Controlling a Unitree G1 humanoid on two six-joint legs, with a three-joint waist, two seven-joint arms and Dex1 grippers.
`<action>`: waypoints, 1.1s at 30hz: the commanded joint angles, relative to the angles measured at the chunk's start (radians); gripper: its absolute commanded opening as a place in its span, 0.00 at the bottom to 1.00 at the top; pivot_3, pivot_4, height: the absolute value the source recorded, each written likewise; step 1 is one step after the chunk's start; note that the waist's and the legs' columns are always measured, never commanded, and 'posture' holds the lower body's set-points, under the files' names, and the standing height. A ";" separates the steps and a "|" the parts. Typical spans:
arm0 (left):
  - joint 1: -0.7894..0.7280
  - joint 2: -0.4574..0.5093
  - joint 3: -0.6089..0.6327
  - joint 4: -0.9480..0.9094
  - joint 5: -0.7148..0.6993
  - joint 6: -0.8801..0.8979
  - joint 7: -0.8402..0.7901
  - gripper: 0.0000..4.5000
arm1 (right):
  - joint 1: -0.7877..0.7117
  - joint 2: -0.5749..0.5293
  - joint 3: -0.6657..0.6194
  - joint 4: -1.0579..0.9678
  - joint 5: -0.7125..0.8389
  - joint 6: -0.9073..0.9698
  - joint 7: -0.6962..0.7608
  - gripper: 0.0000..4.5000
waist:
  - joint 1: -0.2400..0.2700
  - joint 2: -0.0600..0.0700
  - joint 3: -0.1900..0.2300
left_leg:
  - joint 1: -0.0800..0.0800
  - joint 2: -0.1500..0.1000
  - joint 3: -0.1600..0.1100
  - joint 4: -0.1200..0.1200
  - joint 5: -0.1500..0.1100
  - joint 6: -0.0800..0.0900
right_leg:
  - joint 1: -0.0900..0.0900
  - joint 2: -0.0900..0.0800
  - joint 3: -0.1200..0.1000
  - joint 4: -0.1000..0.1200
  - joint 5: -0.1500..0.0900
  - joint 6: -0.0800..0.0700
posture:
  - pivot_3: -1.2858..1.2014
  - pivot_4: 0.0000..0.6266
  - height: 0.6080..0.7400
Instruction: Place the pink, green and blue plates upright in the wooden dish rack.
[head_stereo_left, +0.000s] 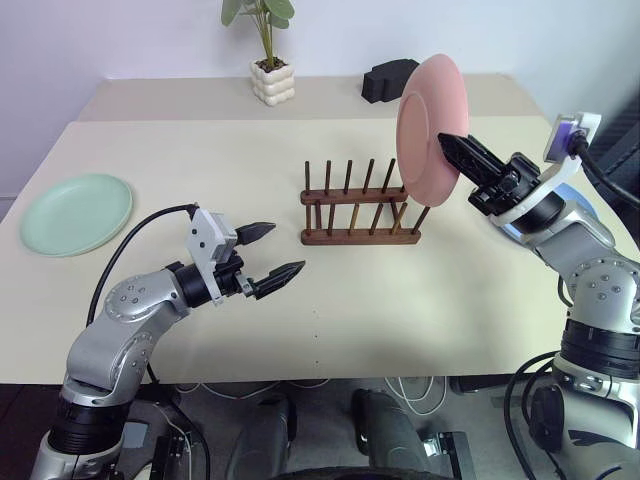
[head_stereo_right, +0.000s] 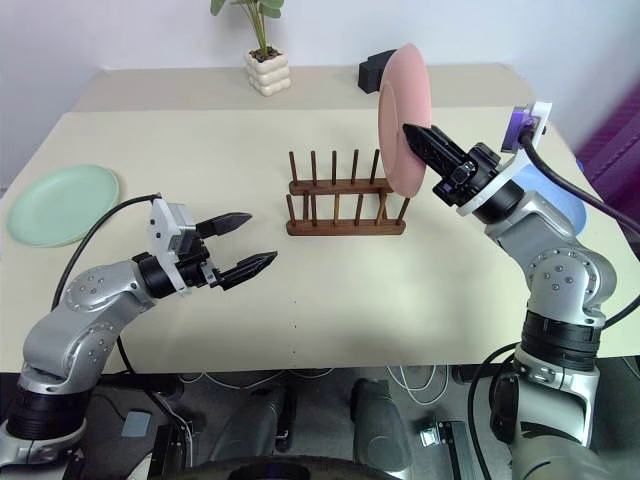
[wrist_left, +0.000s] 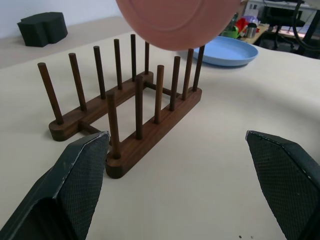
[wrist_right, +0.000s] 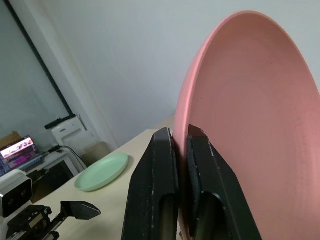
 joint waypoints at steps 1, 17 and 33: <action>-0.014 -0.001 0.005 -0.037 -0.011 -0.009 0.001 0.99 | 0.003 0.004 -0.031 -0.001 0.035 0.005 -0.009 0.00 | 0.000 0.000 0.000 | 0.000 0.000 0.000 0.000 0.000 0.000 | 0.000 0.000 0.000 0.000 0.000 0.000 | 0.52 0.24 0.93; -0.007 0.002 0.006 -0.031 0.001 -0.021 -0.001 1.00 | 0.038 0.032 -0.018 0.056 0.021 0.003 -0.060 0.17 | 0.000 0.000 0.000 | 0.000 0.000 0.000 0.000 0.000 0.000 | 0.000 0.000 0.000 0.000 0.000 0.000 | 0.52 0.24 0.93; -0.007 -0.005 0.030 -0.019 0.001 -0.030 0.015 1.00 | -0.043 -0.020 -0.090 0.120 -0.077 -0.159 -0.057 0.99 | 0.000 0.000 0.000 | 0.000 0.000 0.000 0.000 0.000 0.000 | 0.000 0.000 0.000 0.000 0.000 0.000 | 0.52 0.24 0.93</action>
